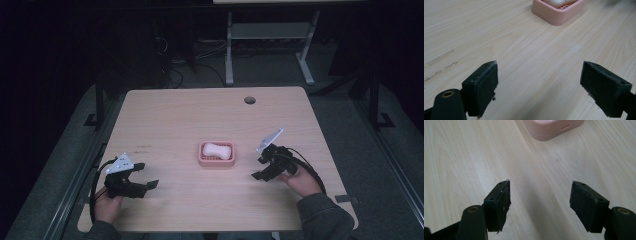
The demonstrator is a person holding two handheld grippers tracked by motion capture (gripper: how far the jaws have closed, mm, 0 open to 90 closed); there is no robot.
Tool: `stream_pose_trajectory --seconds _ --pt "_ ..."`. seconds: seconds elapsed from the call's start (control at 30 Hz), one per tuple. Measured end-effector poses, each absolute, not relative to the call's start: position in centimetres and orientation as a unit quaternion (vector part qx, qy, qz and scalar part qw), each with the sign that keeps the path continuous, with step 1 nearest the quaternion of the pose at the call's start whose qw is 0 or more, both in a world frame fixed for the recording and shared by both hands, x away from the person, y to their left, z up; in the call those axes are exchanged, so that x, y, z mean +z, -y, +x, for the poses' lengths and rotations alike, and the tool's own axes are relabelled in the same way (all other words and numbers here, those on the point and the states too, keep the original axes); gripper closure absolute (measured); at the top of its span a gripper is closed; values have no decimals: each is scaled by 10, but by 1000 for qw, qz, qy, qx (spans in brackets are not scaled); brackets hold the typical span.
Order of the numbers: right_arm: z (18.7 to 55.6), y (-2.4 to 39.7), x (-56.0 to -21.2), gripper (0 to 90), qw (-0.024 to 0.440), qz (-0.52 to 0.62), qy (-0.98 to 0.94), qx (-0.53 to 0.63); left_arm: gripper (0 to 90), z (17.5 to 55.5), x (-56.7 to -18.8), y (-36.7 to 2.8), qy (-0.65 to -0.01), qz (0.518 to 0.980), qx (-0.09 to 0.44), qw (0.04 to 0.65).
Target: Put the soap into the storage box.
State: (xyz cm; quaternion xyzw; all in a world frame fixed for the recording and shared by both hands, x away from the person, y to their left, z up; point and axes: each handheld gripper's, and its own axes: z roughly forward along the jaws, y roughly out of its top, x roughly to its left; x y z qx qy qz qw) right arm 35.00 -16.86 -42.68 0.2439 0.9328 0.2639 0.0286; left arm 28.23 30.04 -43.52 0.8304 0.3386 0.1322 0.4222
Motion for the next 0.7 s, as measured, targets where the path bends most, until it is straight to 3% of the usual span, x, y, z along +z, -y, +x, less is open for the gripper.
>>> stream_pose_trajectory --seconds 0.7 --pt "320 196 -439 324 31 274 -920 279 140 282 -437 -299 -338 831 131 422"
